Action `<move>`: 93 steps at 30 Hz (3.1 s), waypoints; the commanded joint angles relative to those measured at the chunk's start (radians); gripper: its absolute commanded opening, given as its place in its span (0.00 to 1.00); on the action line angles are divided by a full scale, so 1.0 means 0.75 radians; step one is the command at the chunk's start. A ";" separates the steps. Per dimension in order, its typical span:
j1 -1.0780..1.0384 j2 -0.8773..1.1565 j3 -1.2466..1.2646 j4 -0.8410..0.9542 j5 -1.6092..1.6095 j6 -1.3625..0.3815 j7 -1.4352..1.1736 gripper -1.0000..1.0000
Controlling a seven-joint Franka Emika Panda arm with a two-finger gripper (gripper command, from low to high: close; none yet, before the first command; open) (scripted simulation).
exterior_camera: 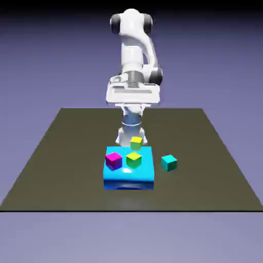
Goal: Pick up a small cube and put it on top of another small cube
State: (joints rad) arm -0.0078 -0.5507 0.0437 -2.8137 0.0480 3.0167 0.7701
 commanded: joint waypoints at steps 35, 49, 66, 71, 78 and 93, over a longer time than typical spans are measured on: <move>-0.536 0.905 1.241 -0.070 1.370 -0.285 0.818 0.50; -0.523 0.998 1.230 -0.060 1.359 -0.200 0.809 0.00; -0.442 0.424 0.957 -0.062 1.022 -0.805 0.781 0.00; -0.362 0.295 0.715 -0.046 0.775 -0.973 0.748 0.00; -0.294 0.041 0.377 -0.099 0.549 -1.234 0.753 0.00; -0.197 -0.118 0.049 -0.304 0.437 -1.250 0.744 0.00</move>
State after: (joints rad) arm -0.1552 -0.6396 0.0804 -3.0418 0.3789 2.0796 1.3265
